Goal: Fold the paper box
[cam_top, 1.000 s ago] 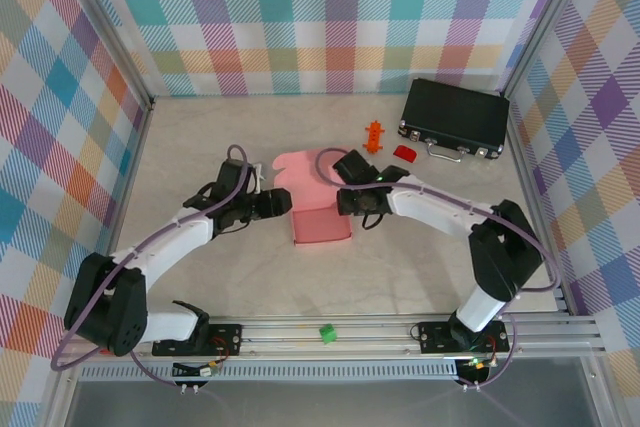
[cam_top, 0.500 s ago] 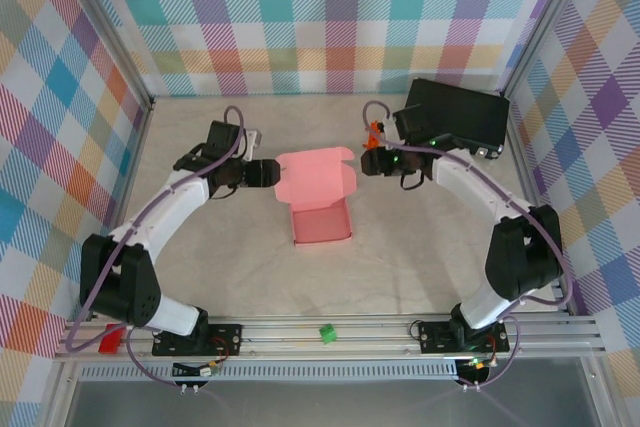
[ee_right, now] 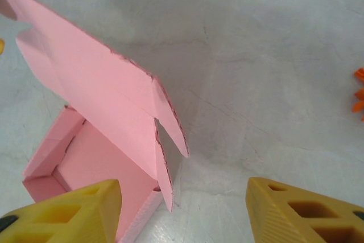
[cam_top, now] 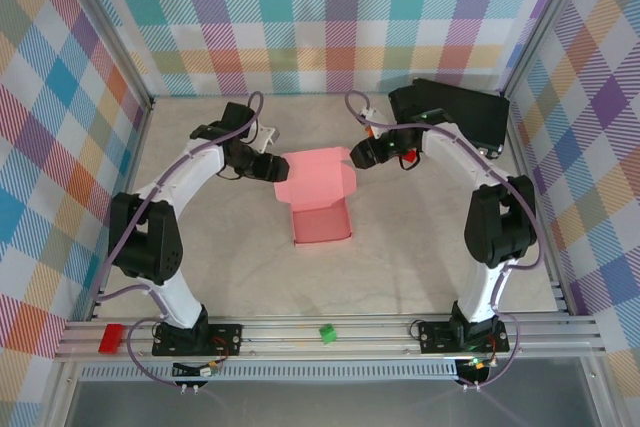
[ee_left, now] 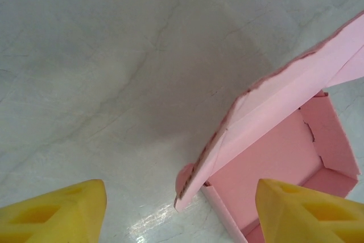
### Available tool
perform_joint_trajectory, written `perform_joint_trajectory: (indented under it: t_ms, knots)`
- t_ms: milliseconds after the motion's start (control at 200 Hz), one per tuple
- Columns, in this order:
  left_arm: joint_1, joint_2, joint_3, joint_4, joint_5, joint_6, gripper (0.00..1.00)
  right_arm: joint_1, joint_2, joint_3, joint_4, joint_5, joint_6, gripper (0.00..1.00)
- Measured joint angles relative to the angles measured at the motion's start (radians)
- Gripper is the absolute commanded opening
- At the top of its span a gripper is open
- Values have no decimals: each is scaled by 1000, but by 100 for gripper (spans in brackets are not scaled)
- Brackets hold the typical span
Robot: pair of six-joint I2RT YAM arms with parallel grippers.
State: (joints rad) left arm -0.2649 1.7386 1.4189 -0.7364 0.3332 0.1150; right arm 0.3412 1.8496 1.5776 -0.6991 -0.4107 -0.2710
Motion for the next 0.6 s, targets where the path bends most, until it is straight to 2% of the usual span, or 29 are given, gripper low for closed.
perform_joint_trajectory:
  t_ms: [140,345,600]
  knots:
    - [0,31,25,-18,24,32,67,0,50,36,-47,-44,-65,59]
    - [0,70,63,-32,51,64,59,0,114,103,-116,-96,-124,57]
    - [0,86,72,-69,70,87,51,13,141,122,-163,-102,-166,53]
